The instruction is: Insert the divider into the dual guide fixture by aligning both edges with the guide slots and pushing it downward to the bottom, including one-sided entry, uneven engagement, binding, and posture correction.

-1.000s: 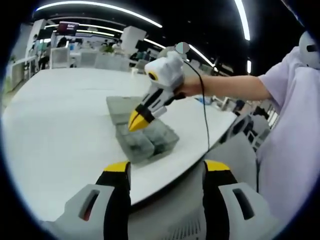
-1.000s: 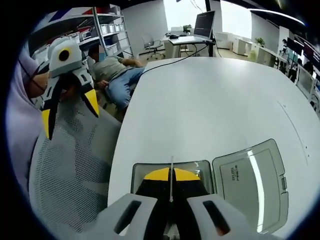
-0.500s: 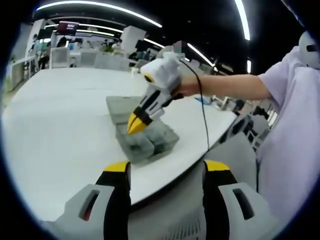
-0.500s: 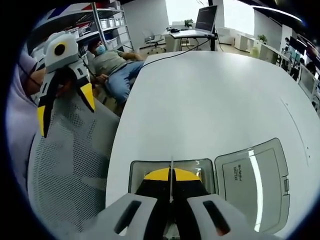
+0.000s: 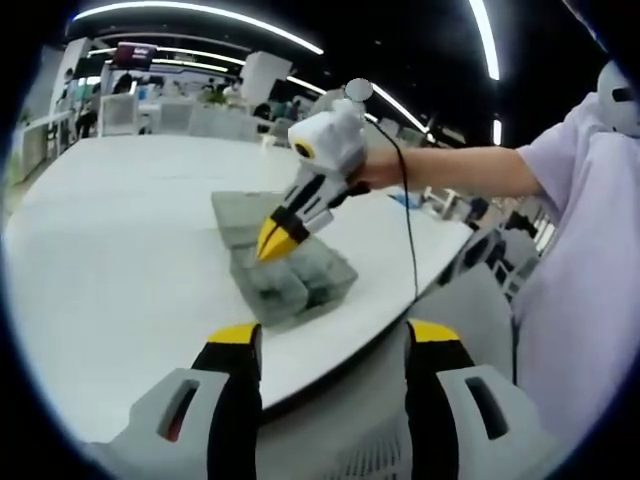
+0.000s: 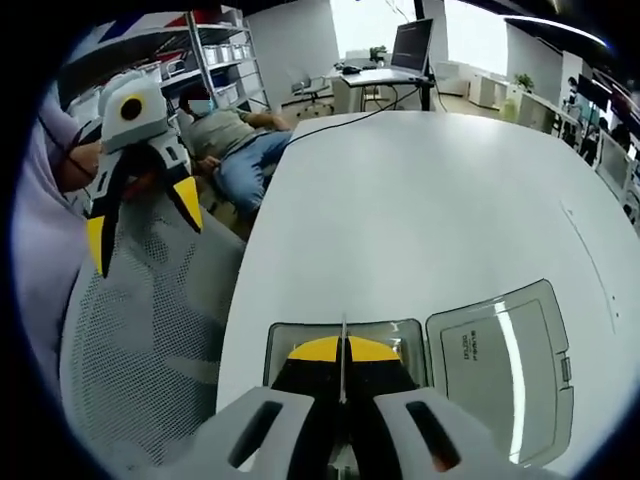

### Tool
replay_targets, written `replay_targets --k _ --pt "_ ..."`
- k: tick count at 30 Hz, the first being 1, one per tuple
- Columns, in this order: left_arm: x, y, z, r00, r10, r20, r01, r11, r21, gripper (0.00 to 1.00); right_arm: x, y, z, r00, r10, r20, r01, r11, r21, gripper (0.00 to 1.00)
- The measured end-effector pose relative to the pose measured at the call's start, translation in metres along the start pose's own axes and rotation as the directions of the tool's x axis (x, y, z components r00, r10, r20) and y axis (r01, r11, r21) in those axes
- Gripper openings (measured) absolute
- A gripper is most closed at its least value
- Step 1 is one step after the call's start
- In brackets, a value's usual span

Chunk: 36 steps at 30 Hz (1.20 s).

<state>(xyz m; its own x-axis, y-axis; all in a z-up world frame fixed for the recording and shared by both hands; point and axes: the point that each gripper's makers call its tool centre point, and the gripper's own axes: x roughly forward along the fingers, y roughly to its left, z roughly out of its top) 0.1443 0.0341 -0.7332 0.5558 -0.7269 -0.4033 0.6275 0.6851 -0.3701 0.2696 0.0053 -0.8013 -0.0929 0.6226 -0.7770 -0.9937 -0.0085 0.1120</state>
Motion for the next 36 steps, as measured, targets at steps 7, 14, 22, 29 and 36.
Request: replay_targets --k 7,14,22,29,36 --pt "0.0 0.0 -0.002 1.0 0.001 -0.015 -0.001 1.0 0.004 0.55 0.009 -0.001 -0.003 1.0 0.003 -0.023 -0.003 1.0 -0.002 0.0" --pt "0.0 0.002 -0.002 1.0 0.006 -0.01 -0.006 1.0 0.0 0.55 0.007 -0.002 -0.005 1.0 -0.007 0.003 0.007 1.0 0.03 0.0" --pt "0.0 0.002 -0.002 1.0 0.005 -0.015 -0.005 1.0 -0.001 0.55 0.009 -0.004 -0.004 1.0 -0.015 0.009 0.015 0.999 0.041 0.0" --pt "0.0 0.002 -0.003 1.0 0.007 -0.019 -0.007 1.0 0.0 0.55 0.018 -0.001 -0.01 0.999 -0.018 -0.046 0.019 1.0 0.013 0.0" --pt "0.001 0.001 -0.005 1.0 0.003 -0.03 -0.003 1.0 0.003 0.55 0.017 -0.001 -0.01 0.999 -0.014 -0.049 0.016 1.0 0.023 0.0"
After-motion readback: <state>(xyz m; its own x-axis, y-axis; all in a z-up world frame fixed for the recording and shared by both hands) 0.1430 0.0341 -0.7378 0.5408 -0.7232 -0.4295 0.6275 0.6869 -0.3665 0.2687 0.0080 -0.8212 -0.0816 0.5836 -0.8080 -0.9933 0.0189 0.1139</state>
